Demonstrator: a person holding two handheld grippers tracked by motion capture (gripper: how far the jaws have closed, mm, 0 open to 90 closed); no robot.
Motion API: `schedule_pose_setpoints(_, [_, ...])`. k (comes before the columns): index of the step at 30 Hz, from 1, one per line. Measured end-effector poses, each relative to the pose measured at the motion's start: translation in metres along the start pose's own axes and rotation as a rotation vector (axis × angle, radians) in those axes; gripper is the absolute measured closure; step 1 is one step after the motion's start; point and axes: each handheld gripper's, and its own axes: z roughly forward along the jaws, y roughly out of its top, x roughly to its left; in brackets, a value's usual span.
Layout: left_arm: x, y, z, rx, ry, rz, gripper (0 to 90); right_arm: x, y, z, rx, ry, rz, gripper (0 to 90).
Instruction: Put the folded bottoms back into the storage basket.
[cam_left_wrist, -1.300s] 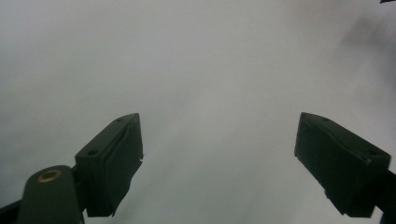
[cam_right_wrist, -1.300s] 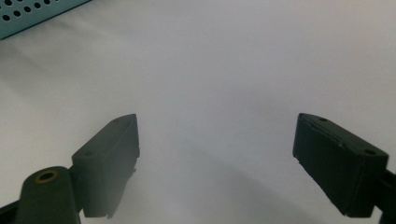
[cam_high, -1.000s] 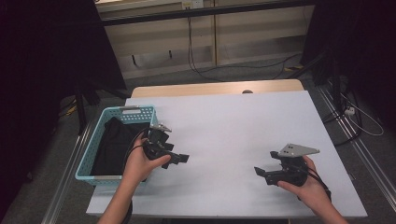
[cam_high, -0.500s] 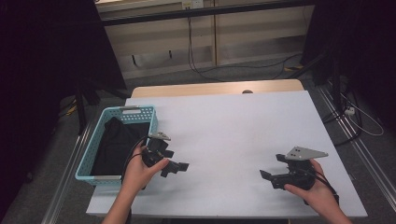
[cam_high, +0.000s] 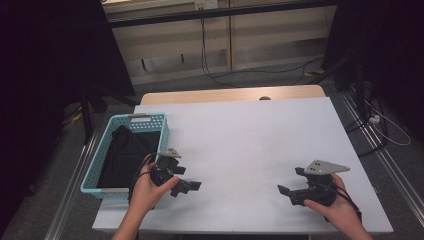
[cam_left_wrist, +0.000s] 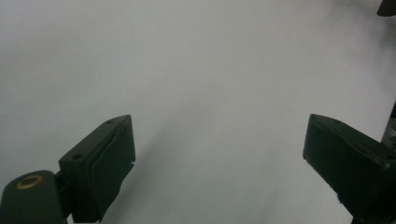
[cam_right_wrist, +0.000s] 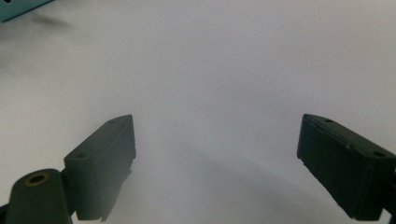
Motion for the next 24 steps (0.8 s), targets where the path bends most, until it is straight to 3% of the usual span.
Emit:
schedule_pose_setpoints(5, [-0.001, -0.004, -0.003, -0.004, 0.026, 0.022, 9.3, -0.005, -0.003, -0.005, -0.010, -0.007, 0.021, 10.8])
schedule_pose_setpoints(8, [-0.001, -0.005, -0.005, -0.027, 0.022, 0.011, 9.3, -0.006, -0.004, -0.007, -0.017, -0.010, 0.029, 10.7])
schedule_pose_setpoints(12, [0.001, -0.009, -0.001, -0.010, 0.034, 0.038, 9.3, -0.009, -0.009, -0.007, -0.013, -0.012, 0.032, 10.8])
schedule_pose_setpoints(24, [0.001, -0.013, -0.001, -0.024, 0.009, 0.035, 9.3, -0.013, -0.013, -0.011, -0.009, -0.028, 0.028, 10.7])
